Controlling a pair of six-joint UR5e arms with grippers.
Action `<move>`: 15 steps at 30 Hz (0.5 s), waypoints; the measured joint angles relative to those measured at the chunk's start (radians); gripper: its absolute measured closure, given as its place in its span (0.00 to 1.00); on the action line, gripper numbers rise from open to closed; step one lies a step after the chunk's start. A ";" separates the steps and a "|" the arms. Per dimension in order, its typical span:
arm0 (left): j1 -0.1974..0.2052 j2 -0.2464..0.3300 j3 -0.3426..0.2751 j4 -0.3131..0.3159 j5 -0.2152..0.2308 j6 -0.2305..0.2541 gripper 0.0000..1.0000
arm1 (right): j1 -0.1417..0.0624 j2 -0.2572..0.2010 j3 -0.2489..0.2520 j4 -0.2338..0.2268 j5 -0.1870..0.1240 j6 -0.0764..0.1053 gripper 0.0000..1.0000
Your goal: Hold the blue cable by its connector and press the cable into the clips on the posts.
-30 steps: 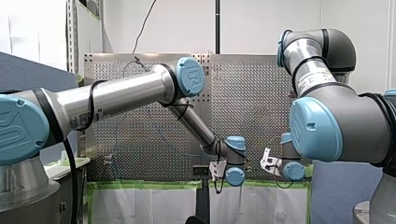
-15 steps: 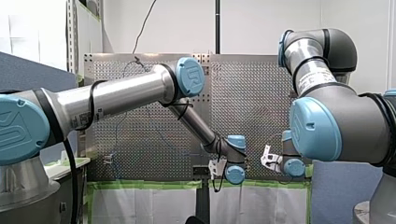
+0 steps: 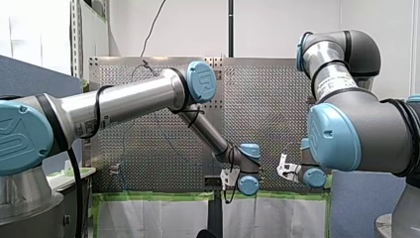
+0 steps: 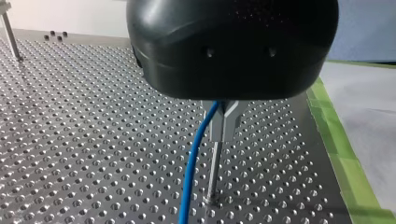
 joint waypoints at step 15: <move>0.021 -0.001 0.016 0.007 0.042 0.000 1.00 | -0.030 0.001 -0.024 -0.063 -0.050 0.066 1.00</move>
